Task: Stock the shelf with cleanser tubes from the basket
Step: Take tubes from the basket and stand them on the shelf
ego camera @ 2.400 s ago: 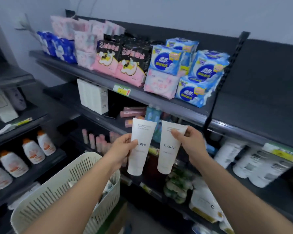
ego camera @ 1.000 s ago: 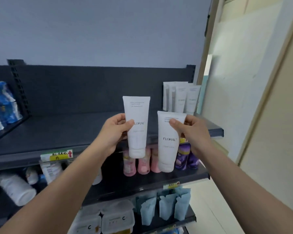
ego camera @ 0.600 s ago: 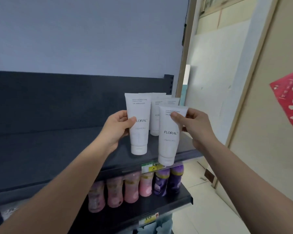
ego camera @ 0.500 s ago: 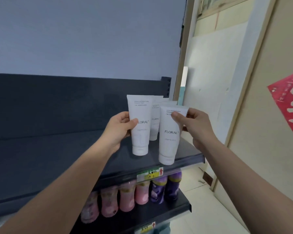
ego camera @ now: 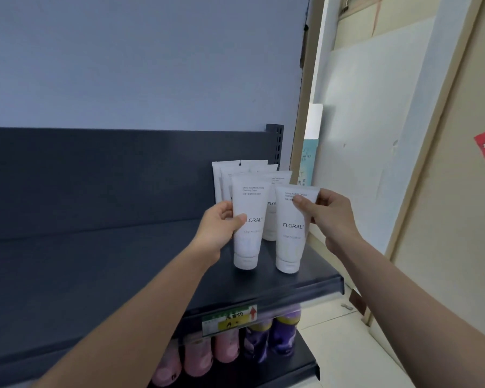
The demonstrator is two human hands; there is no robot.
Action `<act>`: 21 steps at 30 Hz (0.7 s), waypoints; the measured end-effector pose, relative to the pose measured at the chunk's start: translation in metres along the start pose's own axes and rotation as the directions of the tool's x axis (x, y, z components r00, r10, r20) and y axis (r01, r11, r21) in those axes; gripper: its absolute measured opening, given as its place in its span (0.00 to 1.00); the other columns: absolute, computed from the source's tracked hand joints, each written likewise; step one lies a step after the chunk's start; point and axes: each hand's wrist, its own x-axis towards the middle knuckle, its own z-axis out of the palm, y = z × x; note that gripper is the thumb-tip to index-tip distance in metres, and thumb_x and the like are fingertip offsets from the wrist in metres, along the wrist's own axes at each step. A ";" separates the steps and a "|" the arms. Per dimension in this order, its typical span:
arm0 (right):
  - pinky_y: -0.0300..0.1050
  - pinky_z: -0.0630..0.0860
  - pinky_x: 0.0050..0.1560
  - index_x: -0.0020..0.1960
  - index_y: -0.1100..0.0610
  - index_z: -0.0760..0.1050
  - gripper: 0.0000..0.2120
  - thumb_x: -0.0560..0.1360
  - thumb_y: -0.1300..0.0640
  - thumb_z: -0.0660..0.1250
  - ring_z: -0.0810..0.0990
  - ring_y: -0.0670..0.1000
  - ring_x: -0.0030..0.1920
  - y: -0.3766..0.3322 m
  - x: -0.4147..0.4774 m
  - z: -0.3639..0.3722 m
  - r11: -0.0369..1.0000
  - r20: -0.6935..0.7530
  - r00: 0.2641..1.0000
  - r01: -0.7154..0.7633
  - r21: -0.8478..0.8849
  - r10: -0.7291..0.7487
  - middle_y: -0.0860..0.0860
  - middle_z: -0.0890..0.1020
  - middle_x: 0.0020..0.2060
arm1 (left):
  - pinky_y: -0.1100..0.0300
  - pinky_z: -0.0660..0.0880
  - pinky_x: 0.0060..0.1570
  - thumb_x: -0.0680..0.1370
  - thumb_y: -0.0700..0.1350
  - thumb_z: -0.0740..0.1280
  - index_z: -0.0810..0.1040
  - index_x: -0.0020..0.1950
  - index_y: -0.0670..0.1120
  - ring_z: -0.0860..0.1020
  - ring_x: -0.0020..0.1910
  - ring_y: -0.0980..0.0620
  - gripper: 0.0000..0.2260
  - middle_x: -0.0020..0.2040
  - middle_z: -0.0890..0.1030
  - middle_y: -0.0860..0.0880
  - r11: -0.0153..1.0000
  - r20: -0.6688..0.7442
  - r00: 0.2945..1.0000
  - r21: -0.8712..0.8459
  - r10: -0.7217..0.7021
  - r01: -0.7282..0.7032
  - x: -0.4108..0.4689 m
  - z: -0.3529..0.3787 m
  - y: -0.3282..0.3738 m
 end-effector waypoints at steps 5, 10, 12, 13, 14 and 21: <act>0.53 0.80 0.54 0.45 0.53 0.82 0.07 0.71 0.63 0.74 0.84 0.54 0.49 0.013 0.018 -0.007 0.998 0.015 1.000 -0.023 0.050 0.023 0.52 0.86 0.45 | 0.52 0.78 0.55 0.78 0.36 0.65 0.78 0.51 0.46 0.81 0.51 0.48 0.07 0.49 0.83 0.47 0.999 -0.056 0.998 0.040 -0.016 0.018 0.012 0.015 -0.010; 0.45 0.79 0.42 0.47 0.55 0.81 0.06 0.71 0.63 0.74 0.83 0.51 0.44 0.017 0.029 -0.006 0.999 0.053 0.999 0.006 0.038 -0.008 0.51 0.85 0.43 | 0.55 0.76 0.52 0.78 0.35 0.65 0.78 0.51 0.47 0.80 0.49 0.50 0.08 0.49 0.82 0.48 0.999 -0.105 0.994 0.054 -0.003 0.009 0.019 0.025 -0.014; 0.42 0.78 0.40 0.48 0.56 0.81 0.06 0.71 0.62 0.74 0.83 0.50 0.43 0.017 0.034 -0.006 0.999 0.075 0.997 0.007 0.032 -0.009 0.51 0.85 0.44 | 0.57 0.76 0.49 0.78 0.35 0.65 0.78 0.52 0.47 0.80 0.49 0.50 0.08 0.52 0.83 0.47 0.998 -0.115 0.993 0.067 0.010 -0.002 0.019 0.027 -0.015; 0.42 0.79 0.42 0.48 0.55 0.81 0.07 0.71 0.62 0.74 0.83 0.49 0.44 0.018 0.036 -0.006 0.999 0.086 0.996 0.000 0.035 -0.003 0.51 0.85 0.44 | 0.58 0.75 0.48 0.78 0.36 0.65 0.78 0.53 0.48 0.80 0.49 0.50 0.09 0.53 0.83 0.47 0.997 -0.120 0.993 0.073 0.016 -0.007 0.019 0.027 -0.016; 0.43 0.80 0.44 0.49 0.56 0.81 0.07 0.71 0.62 0.74 0.84 0.49 0.45 0.019 0.038 -0.005 0.999 0.095 0.995 -0.007 0.038 0.004 0.51 0.85 0.45 | 0.58 0.75 0.47 0.78 0.36 0.64 0.78 0.53 0.49 0.80 0.49 0.51 0.09 0.53 0.83 0.48 0.997 -0.126 0.992 0.073 0.023 -0.014 0.018 0.028 -0.016; 0.41 0.80 0.46 0.52 0.56 0.80 0.09 0.73 0.61 0.73 0.84 0.47 0.46 0.024 0.050 -0.004 1.000 0.138 0.990 -0.006 0.025 0.003 0.50 0.85 0.47 | 0.64 0.75 0.40 0.79 0.35 0.63 0.77 0.52 0.51 0.79 0.42 0.56 0.11 0.50 0.81 0.48 0.994 -0.170 0.983 0.094 0.072 -0.056 0.017 0.031 -0.020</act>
